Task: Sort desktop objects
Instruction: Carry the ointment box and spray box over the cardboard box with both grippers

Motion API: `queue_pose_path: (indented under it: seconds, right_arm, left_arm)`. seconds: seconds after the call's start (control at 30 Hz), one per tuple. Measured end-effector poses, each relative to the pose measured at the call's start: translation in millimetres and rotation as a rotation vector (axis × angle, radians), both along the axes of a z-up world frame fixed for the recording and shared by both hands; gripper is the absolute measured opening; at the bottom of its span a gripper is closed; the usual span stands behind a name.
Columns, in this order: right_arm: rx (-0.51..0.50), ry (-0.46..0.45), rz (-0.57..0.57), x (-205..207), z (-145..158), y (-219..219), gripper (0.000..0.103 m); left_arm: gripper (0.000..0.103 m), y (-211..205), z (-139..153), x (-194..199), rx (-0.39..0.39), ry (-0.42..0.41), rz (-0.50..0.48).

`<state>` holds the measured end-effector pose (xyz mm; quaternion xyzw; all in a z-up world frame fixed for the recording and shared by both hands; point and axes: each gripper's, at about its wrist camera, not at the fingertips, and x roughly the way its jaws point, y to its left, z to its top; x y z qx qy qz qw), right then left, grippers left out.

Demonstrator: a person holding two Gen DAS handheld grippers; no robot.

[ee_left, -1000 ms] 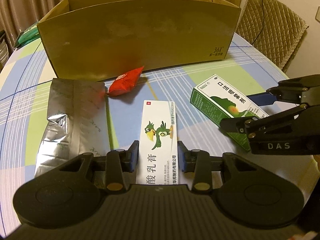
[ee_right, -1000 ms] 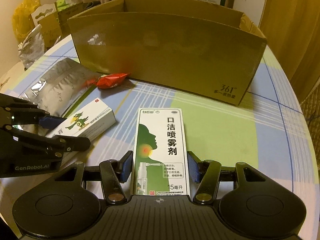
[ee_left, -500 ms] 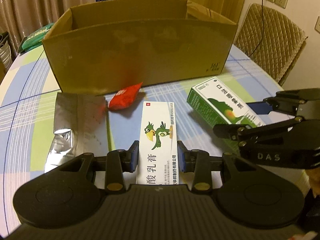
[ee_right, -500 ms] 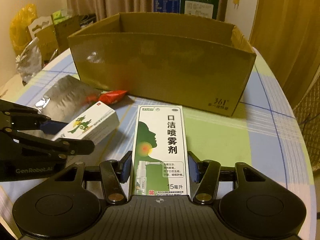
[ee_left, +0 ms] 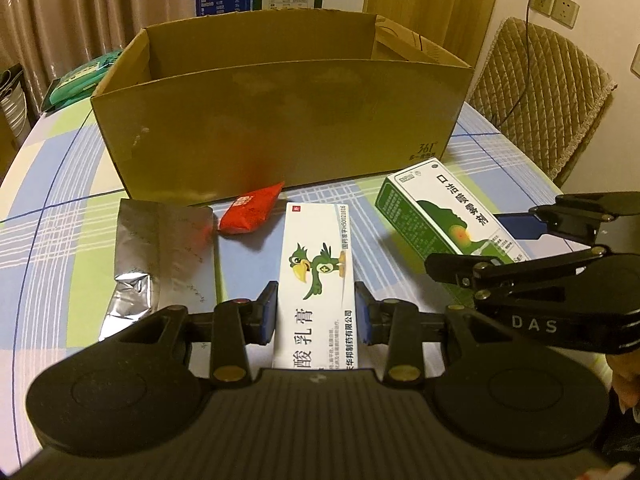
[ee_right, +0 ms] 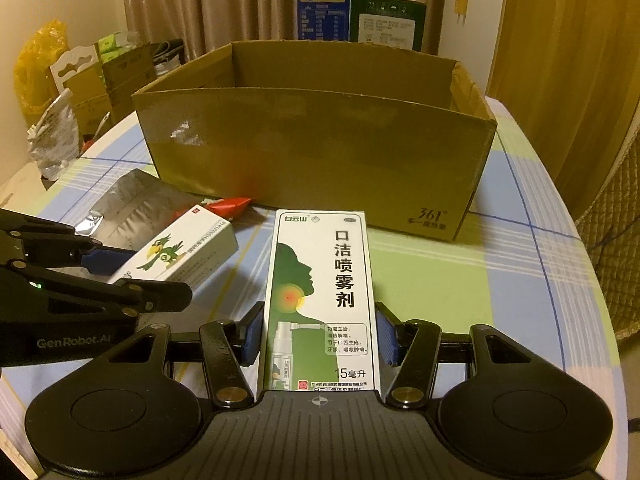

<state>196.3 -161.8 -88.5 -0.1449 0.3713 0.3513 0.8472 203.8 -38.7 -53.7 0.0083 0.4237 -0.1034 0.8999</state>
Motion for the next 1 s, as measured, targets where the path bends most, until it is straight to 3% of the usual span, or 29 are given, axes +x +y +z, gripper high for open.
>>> queue_pose_path:
  seconds: [0.37,0.73,1.0]
  right_arm:
    - [0.038,-0.039,-0.017,1,16,-2,0.052]
    - [0.18,-0.137,-0.086,16,66,2,0.052]
    - [0.252,-0.178,-0.136,42,96,22,0.052]
  left_arm:
    - [0.033,6,15,-3,-0.009,-0.03,0.006]
    - [0.033,16,70,10,-0.021,-0.162,0.036]
    - [0.033,24,102,48,-0.044,-0.237,0.072]
